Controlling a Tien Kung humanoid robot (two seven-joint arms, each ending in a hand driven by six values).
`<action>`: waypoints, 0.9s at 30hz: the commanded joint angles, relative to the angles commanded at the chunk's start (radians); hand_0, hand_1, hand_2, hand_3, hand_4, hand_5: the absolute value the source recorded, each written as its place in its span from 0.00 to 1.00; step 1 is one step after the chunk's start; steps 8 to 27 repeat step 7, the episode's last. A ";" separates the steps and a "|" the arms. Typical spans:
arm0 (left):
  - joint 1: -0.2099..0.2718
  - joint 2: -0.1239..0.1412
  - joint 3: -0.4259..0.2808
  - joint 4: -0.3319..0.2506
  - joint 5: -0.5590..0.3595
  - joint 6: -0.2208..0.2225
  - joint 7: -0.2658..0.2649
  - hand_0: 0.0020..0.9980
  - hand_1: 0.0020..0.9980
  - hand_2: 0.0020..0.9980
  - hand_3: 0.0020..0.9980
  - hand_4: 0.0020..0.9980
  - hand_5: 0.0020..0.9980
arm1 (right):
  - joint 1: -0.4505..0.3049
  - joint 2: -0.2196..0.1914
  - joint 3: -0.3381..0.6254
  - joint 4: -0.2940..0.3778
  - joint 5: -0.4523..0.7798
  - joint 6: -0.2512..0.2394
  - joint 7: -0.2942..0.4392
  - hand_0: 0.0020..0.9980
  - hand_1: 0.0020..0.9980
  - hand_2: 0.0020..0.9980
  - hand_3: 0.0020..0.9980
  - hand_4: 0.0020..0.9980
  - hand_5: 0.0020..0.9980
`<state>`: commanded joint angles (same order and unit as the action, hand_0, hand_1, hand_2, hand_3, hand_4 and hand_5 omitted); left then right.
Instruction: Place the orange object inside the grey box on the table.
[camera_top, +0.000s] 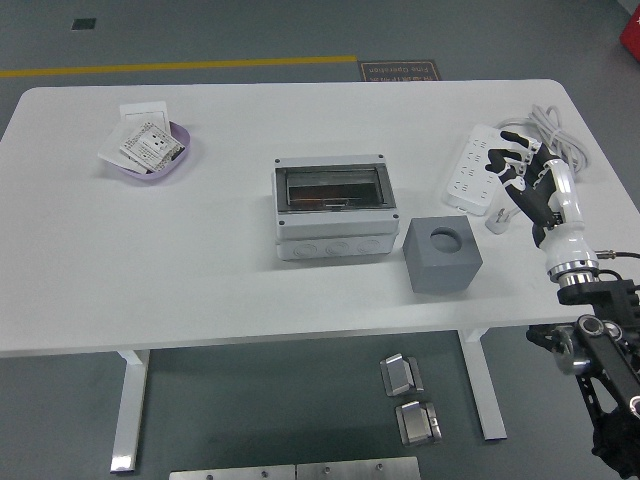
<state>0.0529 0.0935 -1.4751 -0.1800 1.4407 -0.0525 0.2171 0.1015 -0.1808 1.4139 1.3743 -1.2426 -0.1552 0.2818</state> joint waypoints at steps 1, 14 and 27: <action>-0.002 0.001 0.002 0.000 0.001 -0.001 -0.001 0.68 0.69 0.59 0.66 0.64 0.39 | 0.006 0.001 -0.003 -0.003 -0.004 0.000 0.001 0.68 0.56 0.63 0.72 0.93 0.49; -0.005 0.007 0.008 0.000 0.001 -0.002 -0.003 0.68 0.69 0.59 0.66 0.64 0.39 | 0.022 0.000 -0.011 -0.002 -0.024 0.000 -0.001 0.71 0.68 0.73 0.80 0.93 0.48; -0.005 0.007 0.008 0.000 0.001 -0.002 -0.003 0.68 0.69 0.59 0.66 0.64 0.39 | 0.022 0.000 -0.011 -0.002 -0.024 0.000 -0.001 0.71 0.68 0.73 0.80 0.93 0.48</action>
